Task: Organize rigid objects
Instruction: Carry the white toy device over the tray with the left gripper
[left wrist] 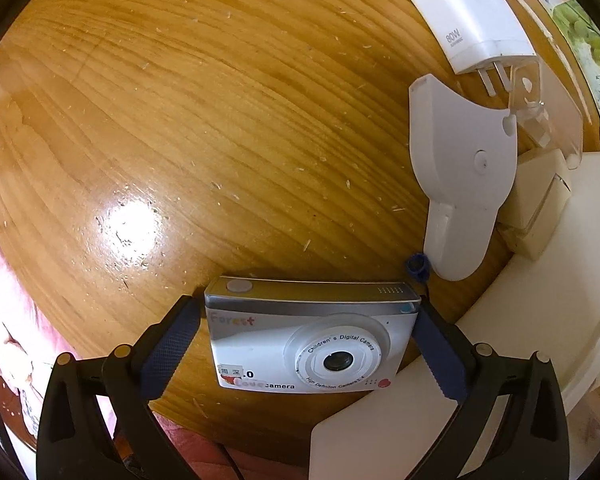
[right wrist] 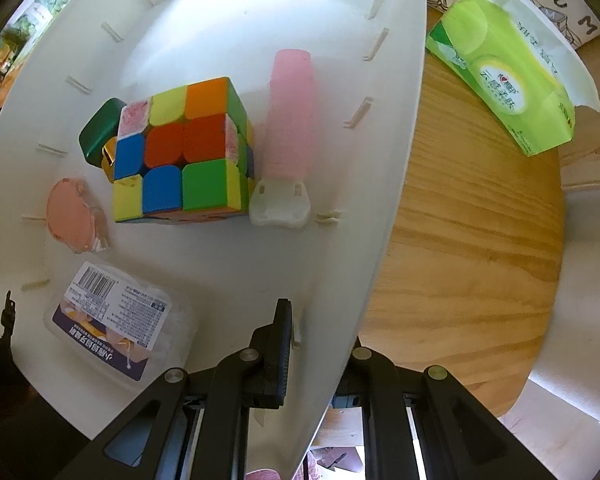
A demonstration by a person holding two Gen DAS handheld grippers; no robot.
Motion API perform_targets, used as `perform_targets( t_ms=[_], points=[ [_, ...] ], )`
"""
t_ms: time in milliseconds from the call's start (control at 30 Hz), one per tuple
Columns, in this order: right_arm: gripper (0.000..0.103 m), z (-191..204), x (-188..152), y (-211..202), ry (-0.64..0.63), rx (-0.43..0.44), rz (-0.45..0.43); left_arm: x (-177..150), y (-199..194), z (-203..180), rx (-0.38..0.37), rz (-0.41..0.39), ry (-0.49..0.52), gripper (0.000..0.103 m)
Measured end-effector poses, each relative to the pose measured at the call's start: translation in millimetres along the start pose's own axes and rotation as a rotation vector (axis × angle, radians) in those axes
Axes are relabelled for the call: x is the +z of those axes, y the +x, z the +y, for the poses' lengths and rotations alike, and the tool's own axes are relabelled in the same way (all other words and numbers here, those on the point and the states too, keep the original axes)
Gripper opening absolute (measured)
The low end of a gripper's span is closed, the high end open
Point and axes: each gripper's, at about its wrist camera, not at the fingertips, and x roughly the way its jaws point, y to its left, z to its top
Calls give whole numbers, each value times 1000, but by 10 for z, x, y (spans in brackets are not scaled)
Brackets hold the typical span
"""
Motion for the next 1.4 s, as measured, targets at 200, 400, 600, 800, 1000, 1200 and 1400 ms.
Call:
perform_targets(
  t_ms=[200,400,600,800,1000,1200,1400],
  points=[
    [15,-18,-4,5,1,4,5,-105,-80,53,2,-4,23,95],
    [15,-10,0,49,-3,4,7,-57,-156,143,-67,3,44,93],
    [15,45,-13,51,-24,5,2,-56,-183,422,-107,17,7,93],
    [15,71,-35,41,-38,5,-5,-153,-538,727,-174,-50,-9,93],
    [15,98,-76,37,-63,8,-20,-317,-1047,922,-213,-182,13,93],
    [15,106,-110,30,-88,10,-41,-651,-1576,851,-248,-344,81,93],
    [15,127,-146,-9,-106,7,-59,-889,-1828,540,-322,-489,207,93]
  ],
)
